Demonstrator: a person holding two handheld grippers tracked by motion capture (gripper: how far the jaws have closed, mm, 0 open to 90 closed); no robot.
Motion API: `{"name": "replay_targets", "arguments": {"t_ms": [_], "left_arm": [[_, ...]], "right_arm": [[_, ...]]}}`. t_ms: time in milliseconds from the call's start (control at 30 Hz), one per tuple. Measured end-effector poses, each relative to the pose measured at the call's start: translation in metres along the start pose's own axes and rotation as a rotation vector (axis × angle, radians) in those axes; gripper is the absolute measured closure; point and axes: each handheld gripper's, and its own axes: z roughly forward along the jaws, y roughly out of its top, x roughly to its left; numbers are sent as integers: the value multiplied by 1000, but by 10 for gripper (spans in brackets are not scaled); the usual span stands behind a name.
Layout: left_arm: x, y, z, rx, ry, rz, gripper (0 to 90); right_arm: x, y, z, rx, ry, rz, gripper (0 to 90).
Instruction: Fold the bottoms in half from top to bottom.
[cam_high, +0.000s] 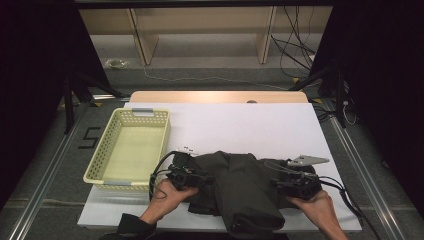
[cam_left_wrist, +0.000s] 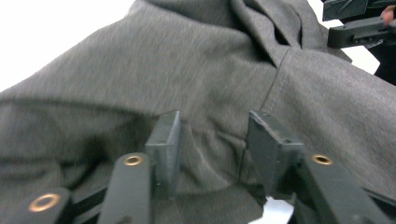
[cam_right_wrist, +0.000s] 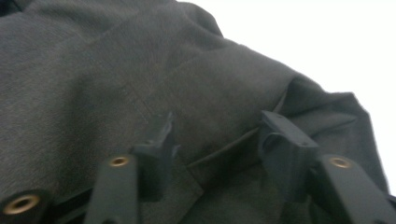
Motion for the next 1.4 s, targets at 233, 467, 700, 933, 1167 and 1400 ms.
{"name": "replay_targets", "arguments": {"t_ms": [233,467,700,933,1167,1400], "left_arm": [[-5,-9,2,32,34,-46,401],[-4,-15,11,70,65,-99,304],[-5,-16,13,67,49,-126,284],[-6,-16,20,69,-5,-168,286],[-7,-11,29,62,-36,-169,325],[0,-5,32,50,-86,-155,709]], "right_arm": [[9,-6,6,37,-19,34,359],[16,-12,13,91,-49,66,316],[18,-18,23,153,-59,90,280],[21,-20,30,180,-39,98,292],[21,-19,36,196,4,115,335],[20,-16,41,192,77,154,529]]}}
